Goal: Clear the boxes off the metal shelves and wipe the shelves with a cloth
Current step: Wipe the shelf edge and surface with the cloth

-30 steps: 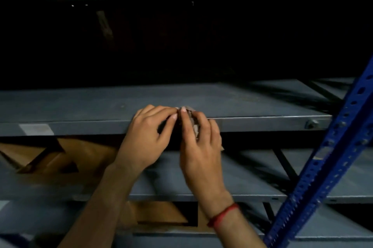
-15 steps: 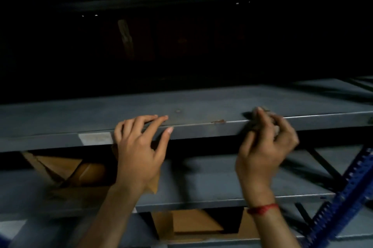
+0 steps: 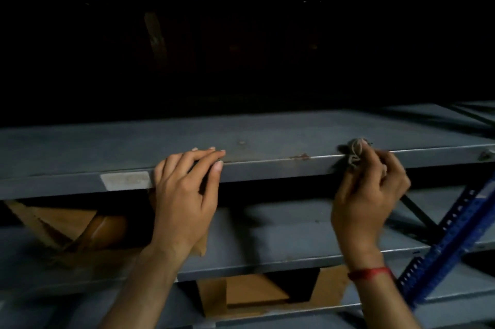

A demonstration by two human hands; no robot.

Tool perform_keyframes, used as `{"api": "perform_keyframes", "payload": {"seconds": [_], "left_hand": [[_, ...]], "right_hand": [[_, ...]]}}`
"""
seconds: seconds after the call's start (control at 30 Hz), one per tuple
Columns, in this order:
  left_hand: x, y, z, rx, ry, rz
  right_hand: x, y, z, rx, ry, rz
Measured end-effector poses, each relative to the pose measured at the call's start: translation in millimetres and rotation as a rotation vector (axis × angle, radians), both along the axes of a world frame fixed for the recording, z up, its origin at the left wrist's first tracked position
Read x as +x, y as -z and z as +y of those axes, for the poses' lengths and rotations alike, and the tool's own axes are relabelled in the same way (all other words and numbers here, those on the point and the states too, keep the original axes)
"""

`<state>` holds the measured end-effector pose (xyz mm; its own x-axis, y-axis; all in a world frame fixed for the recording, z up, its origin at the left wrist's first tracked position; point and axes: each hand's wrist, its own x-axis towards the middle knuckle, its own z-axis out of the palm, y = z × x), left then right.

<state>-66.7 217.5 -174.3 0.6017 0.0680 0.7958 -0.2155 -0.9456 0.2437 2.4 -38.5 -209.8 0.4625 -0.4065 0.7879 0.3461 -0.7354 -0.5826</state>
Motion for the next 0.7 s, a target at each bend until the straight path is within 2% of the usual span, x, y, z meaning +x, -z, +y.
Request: {"api": "perform_keyframes", "payload": {"seconds": [0.1,0.23,0.3,0.37,0.43,0.53,0.6,0.7], "left_hand": [[-1.6,-3.3,0.7,0.014,-0.015,0.027],[-5.0,-4.9,14.6,-0.002,0.031,0.066],[-8.1,-5.8,27.7,0.004,0.045,0.078],[-14.9,-6.7,45.9,0.045,0.004,0.003],[-23.8,-5.0,76.3,0.066,-0.083,-0.079],[-39.2,1.9,128.6,0.08,-0.298,-0.108],[-48.3,6.9,159.3,0.078,-0.376,-0.092],[-55.7,9.7,183.1,0.101,-0.344,-0.084]], "right_hand": [[-16.2,-0.7,63.5,-0.004,-0.062,-0.045],[-53.8,7.9,173.5,-0.305,-0.294,-0.098],[-56.1,5.4,179.4,-0.397,-0.363,-0.092],[-48.6,6.5,148.6,-0.482,-0.346,-0.088],[-33.5,8.6,108.9,-0.418,-0.229,-0.092],[-25.1,2.3,87.4,-0.143,-0.101,-0.044],[-31.5,-0.7,111.1,-0.021,-0.112,-0.012],[-50.0,-1.6,172.6,-0.003,-0.148,-0.047]]}}
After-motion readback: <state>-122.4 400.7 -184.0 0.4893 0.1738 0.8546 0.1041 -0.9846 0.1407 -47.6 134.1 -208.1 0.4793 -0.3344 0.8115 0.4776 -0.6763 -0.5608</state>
